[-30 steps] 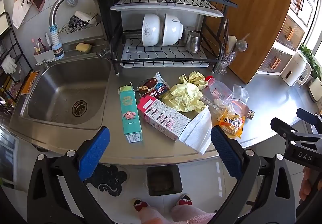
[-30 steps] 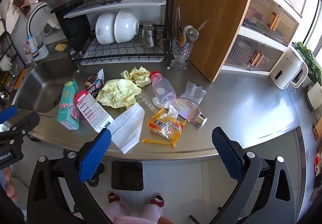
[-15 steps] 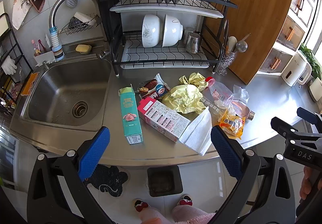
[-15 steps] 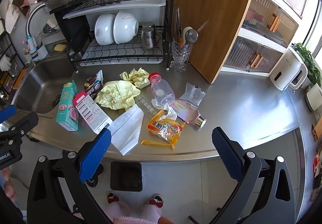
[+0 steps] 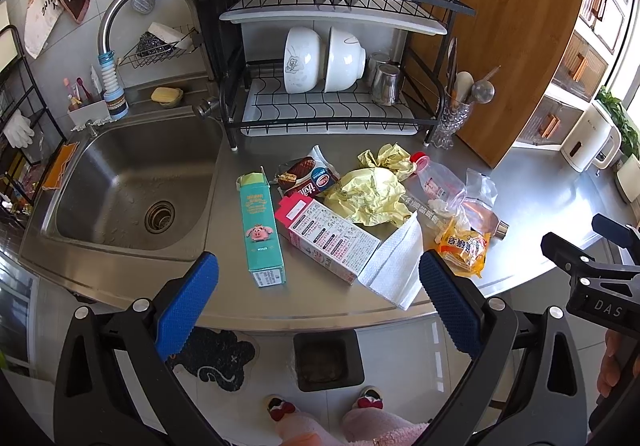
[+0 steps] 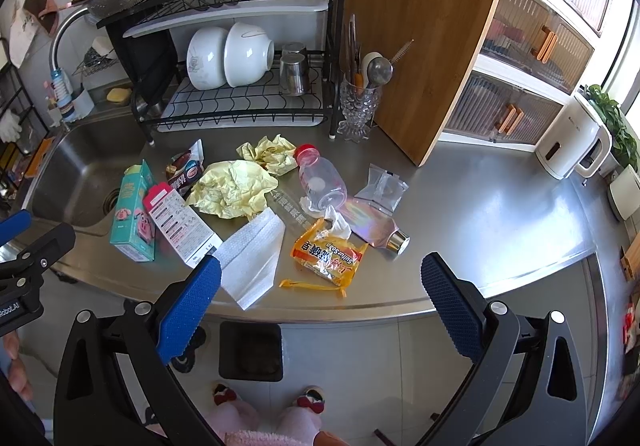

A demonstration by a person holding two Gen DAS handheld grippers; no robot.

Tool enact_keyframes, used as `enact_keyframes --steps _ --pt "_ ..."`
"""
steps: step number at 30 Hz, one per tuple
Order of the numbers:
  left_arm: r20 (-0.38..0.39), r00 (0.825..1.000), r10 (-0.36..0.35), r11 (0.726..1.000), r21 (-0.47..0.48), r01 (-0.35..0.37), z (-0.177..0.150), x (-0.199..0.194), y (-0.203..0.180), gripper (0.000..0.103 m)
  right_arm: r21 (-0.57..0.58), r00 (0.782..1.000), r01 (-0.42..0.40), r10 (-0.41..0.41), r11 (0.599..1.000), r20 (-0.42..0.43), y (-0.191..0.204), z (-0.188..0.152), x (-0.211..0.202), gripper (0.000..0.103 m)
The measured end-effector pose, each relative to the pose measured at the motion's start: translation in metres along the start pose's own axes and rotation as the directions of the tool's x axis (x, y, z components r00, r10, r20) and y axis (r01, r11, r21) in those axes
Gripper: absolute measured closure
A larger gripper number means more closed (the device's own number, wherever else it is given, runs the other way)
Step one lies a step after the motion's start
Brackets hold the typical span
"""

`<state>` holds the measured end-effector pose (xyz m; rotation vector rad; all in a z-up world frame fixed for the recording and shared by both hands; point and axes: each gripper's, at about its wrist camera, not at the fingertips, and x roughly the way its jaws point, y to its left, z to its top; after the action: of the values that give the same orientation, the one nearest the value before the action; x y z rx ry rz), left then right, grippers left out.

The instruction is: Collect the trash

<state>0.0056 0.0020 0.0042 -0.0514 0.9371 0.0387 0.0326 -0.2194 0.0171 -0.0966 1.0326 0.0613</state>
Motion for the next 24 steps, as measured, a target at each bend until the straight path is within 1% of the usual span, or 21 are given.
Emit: enact_keyframes --steps 24 --pt "0.004 1.000 0.000 1.000 -0.001 0.000 -0.0008 0.0000 -0.0003 0.008 0.005 1.000 0.006 -0.006 1.000 0.006 -0.0031 0.0010 -0.0009 0.003"
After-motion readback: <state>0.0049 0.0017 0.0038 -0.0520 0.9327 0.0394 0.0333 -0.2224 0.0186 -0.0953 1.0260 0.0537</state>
